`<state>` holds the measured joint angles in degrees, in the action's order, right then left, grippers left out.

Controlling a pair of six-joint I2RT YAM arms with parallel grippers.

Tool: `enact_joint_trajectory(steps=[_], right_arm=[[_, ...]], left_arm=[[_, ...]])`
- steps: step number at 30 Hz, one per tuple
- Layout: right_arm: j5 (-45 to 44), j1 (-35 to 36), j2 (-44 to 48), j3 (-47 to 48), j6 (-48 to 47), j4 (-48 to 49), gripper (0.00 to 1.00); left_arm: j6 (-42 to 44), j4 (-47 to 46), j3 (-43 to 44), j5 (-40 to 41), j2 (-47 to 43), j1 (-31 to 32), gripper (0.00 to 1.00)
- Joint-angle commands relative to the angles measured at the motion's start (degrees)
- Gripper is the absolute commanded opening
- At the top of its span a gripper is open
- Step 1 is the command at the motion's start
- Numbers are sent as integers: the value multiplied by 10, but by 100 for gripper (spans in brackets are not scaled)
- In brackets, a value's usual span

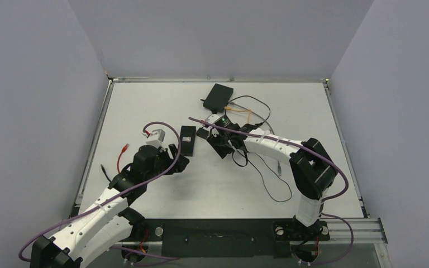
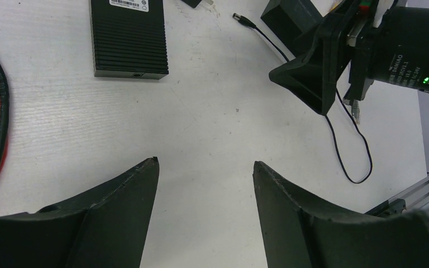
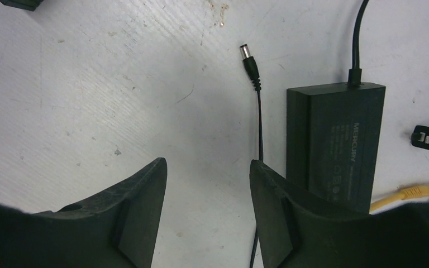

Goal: Insert the plug into the switch port
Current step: Pick up the power from the switch port.

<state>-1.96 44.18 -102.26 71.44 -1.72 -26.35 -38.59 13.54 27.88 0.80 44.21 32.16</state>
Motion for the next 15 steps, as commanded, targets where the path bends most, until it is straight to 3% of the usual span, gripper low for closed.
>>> enact_joint_trajectory(steps=[1,15], right_arm=[[30,-21,-16,37,17,23,51],[81,-84,-73,57,52,32,51]], left_arm=[[4,-28,-1,4,-1,-8,60],[0,-59,7,-3,52,-26,60]])
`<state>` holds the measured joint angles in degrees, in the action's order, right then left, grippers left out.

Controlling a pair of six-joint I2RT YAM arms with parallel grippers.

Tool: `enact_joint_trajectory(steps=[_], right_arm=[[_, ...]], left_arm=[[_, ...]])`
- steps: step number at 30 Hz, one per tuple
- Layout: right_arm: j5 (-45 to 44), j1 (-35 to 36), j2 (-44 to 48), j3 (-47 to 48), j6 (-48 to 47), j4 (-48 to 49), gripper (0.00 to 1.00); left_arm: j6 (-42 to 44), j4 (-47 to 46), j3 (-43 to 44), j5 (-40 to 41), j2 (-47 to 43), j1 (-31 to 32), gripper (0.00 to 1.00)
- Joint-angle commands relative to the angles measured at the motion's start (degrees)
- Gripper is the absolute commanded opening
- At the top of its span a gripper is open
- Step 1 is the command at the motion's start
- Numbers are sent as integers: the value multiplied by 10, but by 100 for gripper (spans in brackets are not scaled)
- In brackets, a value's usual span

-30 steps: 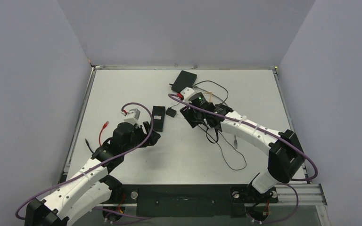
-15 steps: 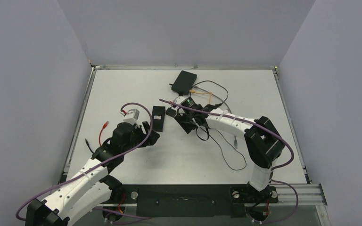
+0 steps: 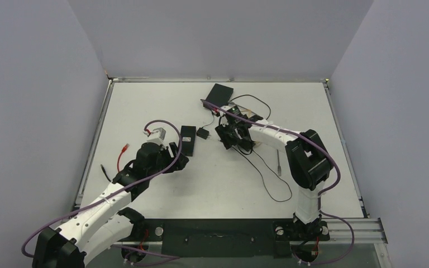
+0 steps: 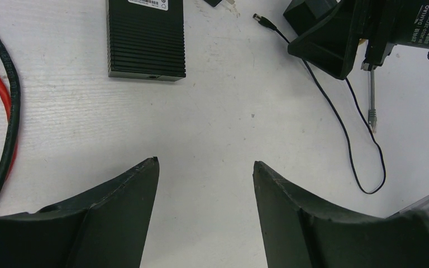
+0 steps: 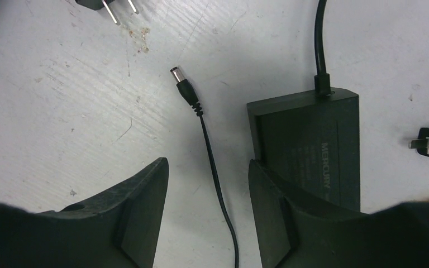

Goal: Insert the plug into the switch port
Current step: Pick up the power from the switch port.

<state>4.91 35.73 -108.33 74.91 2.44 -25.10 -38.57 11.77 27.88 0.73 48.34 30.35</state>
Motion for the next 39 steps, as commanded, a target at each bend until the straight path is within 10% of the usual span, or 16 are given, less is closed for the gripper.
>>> enact_joint_trajectory(steps=[1,14,28,39], right_arm=[[11,1,-15,23,11,20,51],[6,-3,-44,23,30,24,49],[23,7,-41,-15,52,47,4],[-19,79,24,-102,86,91,0]], left_arm=[[-2,-42,9,-2,15,-10,60],[-15,-44,27,28,57,-23,61],[-34,-51,71,60,163,-29,66],[7,-58,109,89,209,-32,67]])
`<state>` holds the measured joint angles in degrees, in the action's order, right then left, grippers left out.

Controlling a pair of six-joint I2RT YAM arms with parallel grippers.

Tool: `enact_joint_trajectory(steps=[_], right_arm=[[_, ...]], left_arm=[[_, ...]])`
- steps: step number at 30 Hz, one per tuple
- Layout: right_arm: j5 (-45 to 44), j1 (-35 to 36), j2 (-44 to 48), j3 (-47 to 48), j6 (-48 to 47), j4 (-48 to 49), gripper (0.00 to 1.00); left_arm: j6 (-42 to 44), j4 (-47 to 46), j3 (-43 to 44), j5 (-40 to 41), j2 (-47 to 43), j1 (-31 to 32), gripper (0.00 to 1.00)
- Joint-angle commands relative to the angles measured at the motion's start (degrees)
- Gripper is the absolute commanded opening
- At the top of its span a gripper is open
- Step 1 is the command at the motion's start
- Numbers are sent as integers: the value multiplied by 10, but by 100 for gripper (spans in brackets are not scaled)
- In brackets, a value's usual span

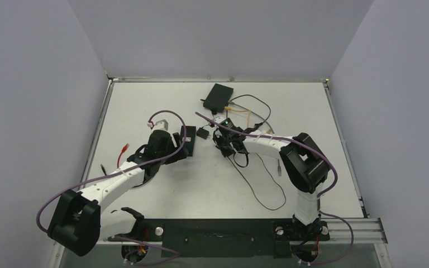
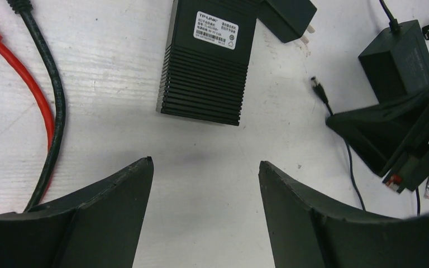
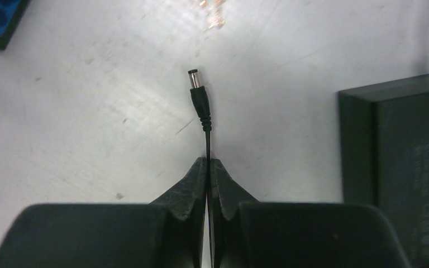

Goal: Insert the plug into the switch port
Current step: Pick up the power from the switch port.

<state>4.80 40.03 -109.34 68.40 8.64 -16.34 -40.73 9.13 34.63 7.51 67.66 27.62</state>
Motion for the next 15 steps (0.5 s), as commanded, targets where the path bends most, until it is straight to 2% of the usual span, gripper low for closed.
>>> enact_joint_trajectory(steps=[1,8,15], right_arm=[[-20,40,39,-43,30,6,0],[-15,88,95,-118,75,66,0],[-45,119,157,-197,107,110,0]], left_arm=[[32,-26,48,23,22,-5,67],[62,11,110,61,111,-5,67],[85,16,154,63,190,-4,68]])
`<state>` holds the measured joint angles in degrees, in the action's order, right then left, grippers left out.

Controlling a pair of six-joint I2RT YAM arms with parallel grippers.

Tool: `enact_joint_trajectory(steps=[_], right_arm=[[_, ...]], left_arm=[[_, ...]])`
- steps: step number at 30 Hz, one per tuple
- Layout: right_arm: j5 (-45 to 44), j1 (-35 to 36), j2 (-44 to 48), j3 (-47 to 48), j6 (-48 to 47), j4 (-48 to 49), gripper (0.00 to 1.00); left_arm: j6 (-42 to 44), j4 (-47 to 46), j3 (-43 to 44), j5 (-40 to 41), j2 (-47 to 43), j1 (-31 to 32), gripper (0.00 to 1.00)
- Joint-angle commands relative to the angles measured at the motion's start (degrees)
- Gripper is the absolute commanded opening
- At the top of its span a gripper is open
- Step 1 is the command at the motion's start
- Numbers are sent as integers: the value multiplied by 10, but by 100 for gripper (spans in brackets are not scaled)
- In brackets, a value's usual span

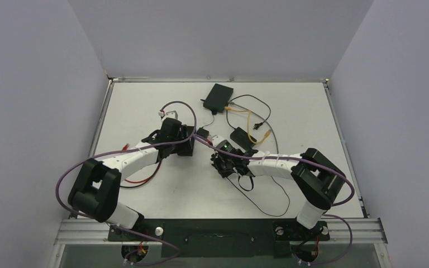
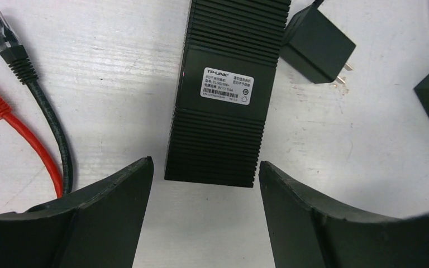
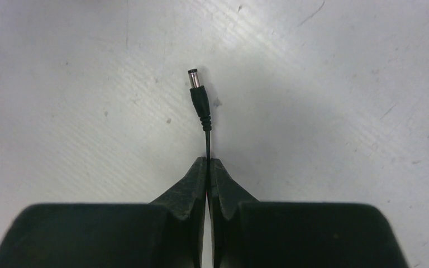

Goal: Insert the plug into the switch port
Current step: Pick up the power from the switch port, then place the power at the center of the board.

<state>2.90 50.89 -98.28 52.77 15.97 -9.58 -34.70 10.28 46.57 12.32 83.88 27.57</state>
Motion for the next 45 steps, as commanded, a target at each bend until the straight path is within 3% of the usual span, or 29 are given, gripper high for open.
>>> enact_joint_trajectory(steps=[1,13,31,45], right_arm=[[-36,10,52,-49,42,52,0],[-59,14,126,-129,65,86,0],[-50,14,128,-140,58,91,0],[-65,13,139,-145,59,91,0]], left_arm=[[25,4,37,15,39,-3,68],[57,-14,54,-14,95,-1,68],[84,-45,47,-44,91,17,68],[81,-3,82,-4,154,32,68]])
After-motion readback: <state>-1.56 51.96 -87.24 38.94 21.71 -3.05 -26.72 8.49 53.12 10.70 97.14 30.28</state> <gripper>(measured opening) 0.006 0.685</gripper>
